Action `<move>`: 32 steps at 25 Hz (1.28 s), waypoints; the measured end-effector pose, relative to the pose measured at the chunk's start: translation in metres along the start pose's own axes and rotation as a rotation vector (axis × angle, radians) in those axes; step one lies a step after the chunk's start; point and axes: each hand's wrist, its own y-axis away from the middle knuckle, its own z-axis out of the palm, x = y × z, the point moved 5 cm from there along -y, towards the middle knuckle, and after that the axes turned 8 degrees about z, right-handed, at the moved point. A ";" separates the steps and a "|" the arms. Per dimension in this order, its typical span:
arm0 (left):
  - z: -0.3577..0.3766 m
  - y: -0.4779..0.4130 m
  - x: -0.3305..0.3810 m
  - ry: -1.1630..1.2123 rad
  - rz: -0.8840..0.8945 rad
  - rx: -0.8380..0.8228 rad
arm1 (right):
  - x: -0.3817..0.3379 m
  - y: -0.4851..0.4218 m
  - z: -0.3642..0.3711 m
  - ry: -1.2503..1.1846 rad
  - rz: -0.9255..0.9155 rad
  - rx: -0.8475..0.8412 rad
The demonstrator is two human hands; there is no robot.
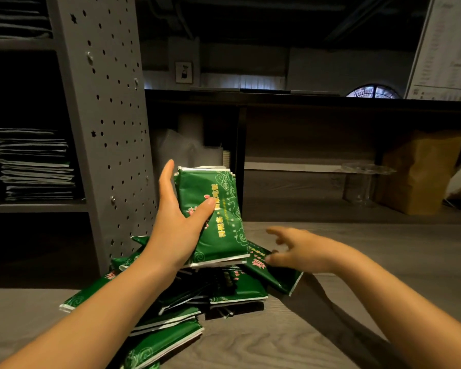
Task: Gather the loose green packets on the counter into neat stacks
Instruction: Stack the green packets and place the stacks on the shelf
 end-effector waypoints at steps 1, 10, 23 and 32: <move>-0.001 -0.001 0.000 -0.019 0.019 -0.008 | 0.001 0.001 0.004 0.042 0.032 -0.042; -0.004 -0.004 -0.001 -0.071 -0.003 0.009 | -0.003 0.003 -0.017 -0.500 -0.027 0.134; -0.004 -0.002 0.003 -0.043 -0.069 0.073 | -0.025 0.023 -0.035 -1.415 -0.292 0.301; 0.011 0.011 0.010 0.113 -0.068 0.089 | -0.070 0.027 0.014 -1.150 -0.435 0.266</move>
